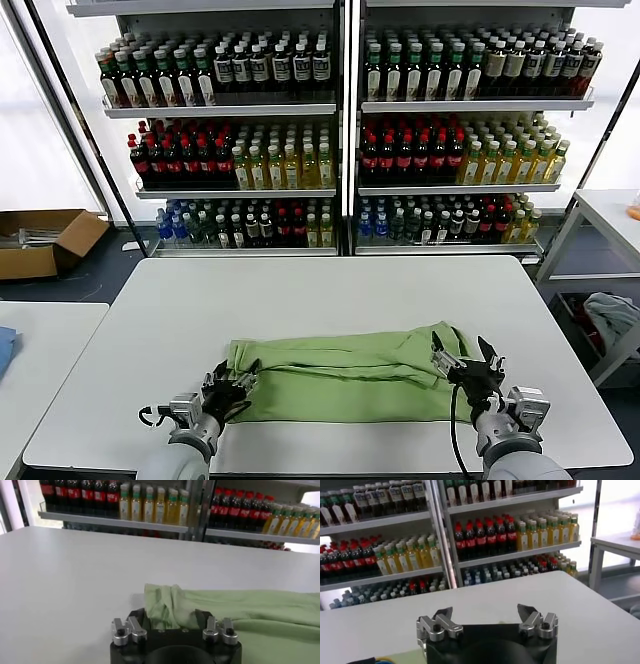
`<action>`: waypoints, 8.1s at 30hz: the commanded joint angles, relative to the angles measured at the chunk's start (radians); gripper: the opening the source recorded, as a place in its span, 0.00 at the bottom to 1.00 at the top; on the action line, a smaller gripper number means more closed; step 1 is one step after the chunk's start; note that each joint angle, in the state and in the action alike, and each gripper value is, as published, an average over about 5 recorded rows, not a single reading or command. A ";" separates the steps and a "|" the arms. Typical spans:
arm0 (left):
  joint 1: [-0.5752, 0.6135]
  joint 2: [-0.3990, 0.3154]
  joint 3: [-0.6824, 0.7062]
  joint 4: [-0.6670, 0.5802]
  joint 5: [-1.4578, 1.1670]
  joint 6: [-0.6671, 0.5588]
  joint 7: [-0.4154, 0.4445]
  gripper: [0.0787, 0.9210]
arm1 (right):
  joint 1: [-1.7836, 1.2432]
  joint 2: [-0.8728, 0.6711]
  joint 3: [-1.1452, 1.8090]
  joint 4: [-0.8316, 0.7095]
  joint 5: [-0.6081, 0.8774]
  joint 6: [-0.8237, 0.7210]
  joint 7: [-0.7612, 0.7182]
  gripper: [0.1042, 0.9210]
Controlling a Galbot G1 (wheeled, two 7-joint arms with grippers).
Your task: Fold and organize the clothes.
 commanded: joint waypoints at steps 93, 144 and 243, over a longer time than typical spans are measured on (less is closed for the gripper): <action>-0.140 0.054 0.136 -0.073 0.100 0.071 0.008 0.02 | -0.099 0.028 0.029 0.046 -0.033 0.018 0.004 0.88; -0.026 0.184 -0.180 -0.041 0.029 -0.072 0.002 0.88 | -0.030 0.017 -0.033 -0.017 -0.046 0.024 0.022 0.88; -0.015 0.437 -0.441 0.175 -0.191 -0.136 0.143 0.04 | -0.007 0.018 -0.055 -0.047 -0.031 0.015 0.042 0.88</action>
